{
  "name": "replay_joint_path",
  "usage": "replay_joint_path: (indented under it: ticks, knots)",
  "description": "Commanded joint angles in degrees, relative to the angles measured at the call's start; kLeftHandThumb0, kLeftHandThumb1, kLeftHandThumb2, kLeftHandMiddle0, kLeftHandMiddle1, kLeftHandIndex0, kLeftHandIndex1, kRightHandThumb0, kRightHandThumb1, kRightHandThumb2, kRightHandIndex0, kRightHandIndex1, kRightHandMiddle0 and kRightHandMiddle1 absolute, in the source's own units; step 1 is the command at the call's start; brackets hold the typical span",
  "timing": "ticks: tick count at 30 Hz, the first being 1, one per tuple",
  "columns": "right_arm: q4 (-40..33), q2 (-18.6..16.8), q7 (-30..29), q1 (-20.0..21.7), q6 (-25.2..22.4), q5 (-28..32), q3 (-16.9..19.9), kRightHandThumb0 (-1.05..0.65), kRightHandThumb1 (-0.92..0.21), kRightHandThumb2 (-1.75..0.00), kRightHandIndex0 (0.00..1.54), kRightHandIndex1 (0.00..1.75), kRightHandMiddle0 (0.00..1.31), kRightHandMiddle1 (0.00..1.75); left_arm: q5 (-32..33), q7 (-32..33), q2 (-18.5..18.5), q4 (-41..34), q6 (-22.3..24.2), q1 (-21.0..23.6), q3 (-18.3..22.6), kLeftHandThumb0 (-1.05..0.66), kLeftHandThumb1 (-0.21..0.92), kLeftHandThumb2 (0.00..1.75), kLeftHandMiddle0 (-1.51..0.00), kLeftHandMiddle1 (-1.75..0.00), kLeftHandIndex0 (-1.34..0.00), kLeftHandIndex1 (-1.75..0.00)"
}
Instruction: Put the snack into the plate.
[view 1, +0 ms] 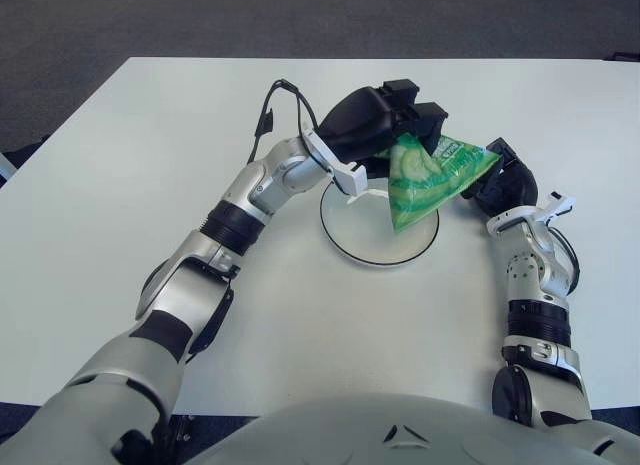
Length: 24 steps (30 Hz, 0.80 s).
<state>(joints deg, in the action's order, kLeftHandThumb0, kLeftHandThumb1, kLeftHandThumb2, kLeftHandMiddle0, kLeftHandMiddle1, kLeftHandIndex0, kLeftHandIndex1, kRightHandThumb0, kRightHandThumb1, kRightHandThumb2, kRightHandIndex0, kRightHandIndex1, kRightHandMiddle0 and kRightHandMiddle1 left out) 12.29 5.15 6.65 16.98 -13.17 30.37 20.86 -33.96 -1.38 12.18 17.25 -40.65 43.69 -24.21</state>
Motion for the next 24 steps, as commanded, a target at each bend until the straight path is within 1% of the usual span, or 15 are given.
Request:
replay_joint_path:
  ticks: [1, 8, 17, 24]
  knots:
    - [4.53, -0.78, -0.66, -2.78, -3.55, -0.23, -0.11, -0.52, -0.21, -1.44, 1.35, 1.75, 0.70, 1.75, 2.00, -3.11, -0.30, -1.92, 1.85, -1.50, -0.39, 0.56, 0.10, 1.58, -0.79, -1.75, -1.04, -1.75]
    - [4.58, -0.52, -0.05, -2.92, -2.86, -0.87, -0.44, -0.52, -0.21, -1.45, 1.35, 1.75, 0.71, 1.75, 4.24, -7.77, -0.87, -3.22, 4.96, -2.65, -0.28, 0.56, 0.10, 1.58, -0.79, -1.75, -1.04, -1.75]
    - [4.14, -0.43, -1.15, -3.02, -3.14, -1.68, -0.61, -0.53, -0.19, -1.47, 1.34, 1.75, 0.72, 1.75, 8.24, -14.06, -1.44, -5.28, 10.16, -4.03, -0.50, 0.57, 0.09, 1.59, -0.80, -1.75, -1.05, -1.75]
    - [4.99, -0.18, -1.03, -2.40, -3.72, -1.14, -0.35, -0.53, -0.19, -1.48, 1.33, 1.75, 0.72, 1.75, 9.09, -17.49, -1.38, -6.77, 12.71, -4.92, -1.06, 0.57, 0.09, 1.59, -0.80, -1.75, -1.05, -1.75]
